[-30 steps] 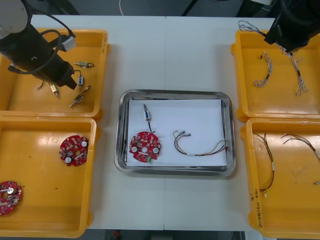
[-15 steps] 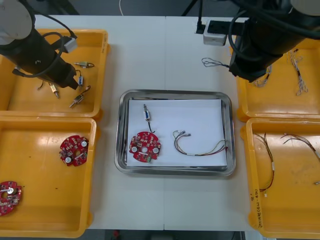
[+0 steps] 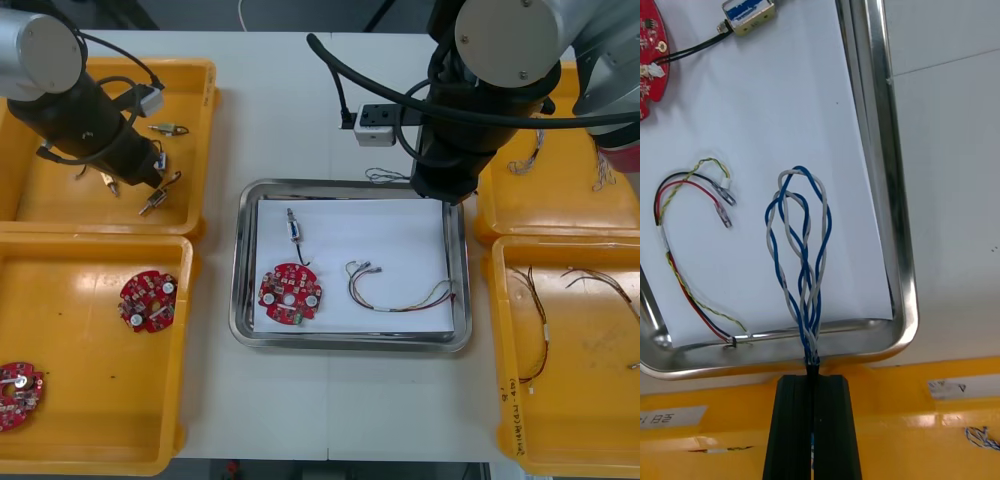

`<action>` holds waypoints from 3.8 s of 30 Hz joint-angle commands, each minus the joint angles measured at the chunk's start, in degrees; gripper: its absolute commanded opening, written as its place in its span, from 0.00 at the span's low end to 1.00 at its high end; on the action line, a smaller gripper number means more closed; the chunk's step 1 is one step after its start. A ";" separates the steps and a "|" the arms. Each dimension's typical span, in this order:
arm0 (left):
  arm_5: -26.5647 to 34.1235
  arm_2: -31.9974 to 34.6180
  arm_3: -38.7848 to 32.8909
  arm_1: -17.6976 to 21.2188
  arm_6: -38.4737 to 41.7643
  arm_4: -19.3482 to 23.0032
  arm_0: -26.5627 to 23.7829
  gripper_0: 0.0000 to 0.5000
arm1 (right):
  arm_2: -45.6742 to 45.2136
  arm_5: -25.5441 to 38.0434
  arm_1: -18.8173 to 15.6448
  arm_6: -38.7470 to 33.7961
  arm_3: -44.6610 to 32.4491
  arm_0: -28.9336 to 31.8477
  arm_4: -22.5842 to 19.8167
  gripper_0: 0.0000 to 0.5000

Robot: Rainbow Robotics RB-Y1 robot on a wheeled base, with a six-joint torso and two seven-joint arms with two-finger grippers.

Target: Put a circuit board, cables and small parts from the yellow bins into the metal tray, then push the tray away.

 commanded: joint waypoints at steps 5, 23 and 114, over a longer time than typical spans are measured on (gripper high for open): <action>-2.76 -3.89 0.15 -0.90 1.76 -0.35 0.42 1.00 | 7.59 -0.57 2.71 -1.79 1.87 -2.75 4.56 0.00; -7.69 -6.26 0.77 -1.43 1.85 0.00 3.15 1.00 | 13.48 -14.37 6.31 -1.53 13.73 -2.57 5.53 0.00; 18.68 6.22 -19.62 -1.34 22.51 -2.02 -4.32 0.00 | -8.66 0.18 -11.27 -23.50 -20.28 6.39 -7.39 1.00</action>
